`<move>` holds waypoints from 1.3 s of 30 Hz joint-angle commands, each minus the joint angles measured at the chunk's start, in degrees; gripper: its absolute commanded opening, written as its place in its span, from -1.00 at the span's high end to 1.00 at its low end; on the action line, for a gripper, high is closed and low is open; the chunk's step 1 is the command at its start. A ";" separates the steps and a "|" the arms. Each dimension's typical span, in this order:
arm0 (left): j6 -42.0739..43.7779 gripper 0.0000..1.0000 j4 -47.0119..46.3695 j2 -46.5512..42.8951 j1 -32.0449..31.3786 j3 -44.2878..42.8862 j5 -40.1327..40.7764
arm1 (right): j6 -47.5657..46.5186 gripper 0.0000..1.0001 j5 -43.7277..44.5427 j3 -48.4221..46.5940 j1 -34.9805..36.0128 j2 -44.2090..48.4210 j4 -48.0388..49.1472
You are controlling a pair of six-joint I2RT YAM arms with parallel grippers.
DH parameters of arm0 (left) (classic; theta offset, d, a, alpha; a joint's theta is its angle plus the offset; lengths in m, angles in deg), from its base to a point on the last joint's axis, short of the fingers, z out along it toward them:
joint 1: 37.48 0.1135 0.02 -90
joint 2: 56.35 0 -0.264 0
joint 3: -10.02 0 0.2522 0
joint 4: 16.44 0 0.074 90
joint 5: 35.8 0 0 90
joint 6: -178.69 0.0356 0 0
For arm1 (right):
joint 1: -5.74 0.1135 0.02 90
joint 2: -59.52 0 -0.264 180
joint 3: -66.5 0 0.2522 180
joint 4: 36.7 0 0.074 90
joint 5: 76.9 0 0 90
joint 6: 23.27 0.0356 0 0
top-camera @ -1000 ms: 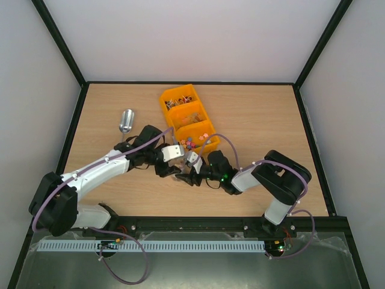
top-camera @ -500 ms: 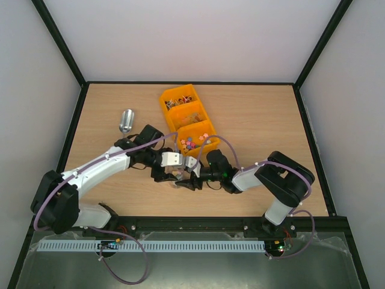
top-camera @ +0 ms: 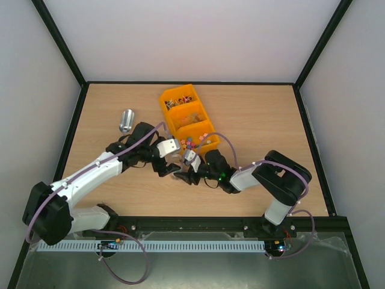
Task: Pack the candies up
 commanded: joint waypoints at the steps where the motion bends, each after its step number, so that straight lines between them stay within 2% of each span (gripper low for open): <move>1: -6.26 -0.86 -4.69 0.69 -0.25 0.83 4.15 | 3.12 0.65 4.95 -2.04 0.19 -1.76 1.04; 11: -7.13 -0.81 -6.94 4.25 -2.19 1.42 8.01 | 3.93 0.67 7.49 -2.30 0.52 -2.04 0.74; 15: -8.00 -0.72 -7.23 5.50 -2.57 0.91 9.13 | 3.86 0.68 9.46 -3.03 1.08 -2.50 -0.48; 17: -8.14 -0.61 -7.16 5.82 -2.55 0.80 9.08 | 3.79 0.68 9.29 -3.04 1.18 -2.51 -0.60; 21: -7.37 -0.22 -6.76 5.15 -2.54 0.94 8.66 | 3.16 0.68 7.86 -2.79 1.19 -2.40 -0.81; 25: -4.02 -0.09 -4.80 3.67 -2.56 1.28 6.90 | 1.30 0.68 3.68 -2.86 1.22 -1.96 -2.79; 33: 8.57 -0.09 5.45 3.10 -2.10 1.27 -3.54 | -5.62 0.67 -9.79 -1.19 1.22 0.68 -6.30; 39: 19.06 -0.10 12.18 3.79 -2.22 0.49 -8.42 | -10.12 0.66 -18.98 -1.66 1.19 2.36 -11.95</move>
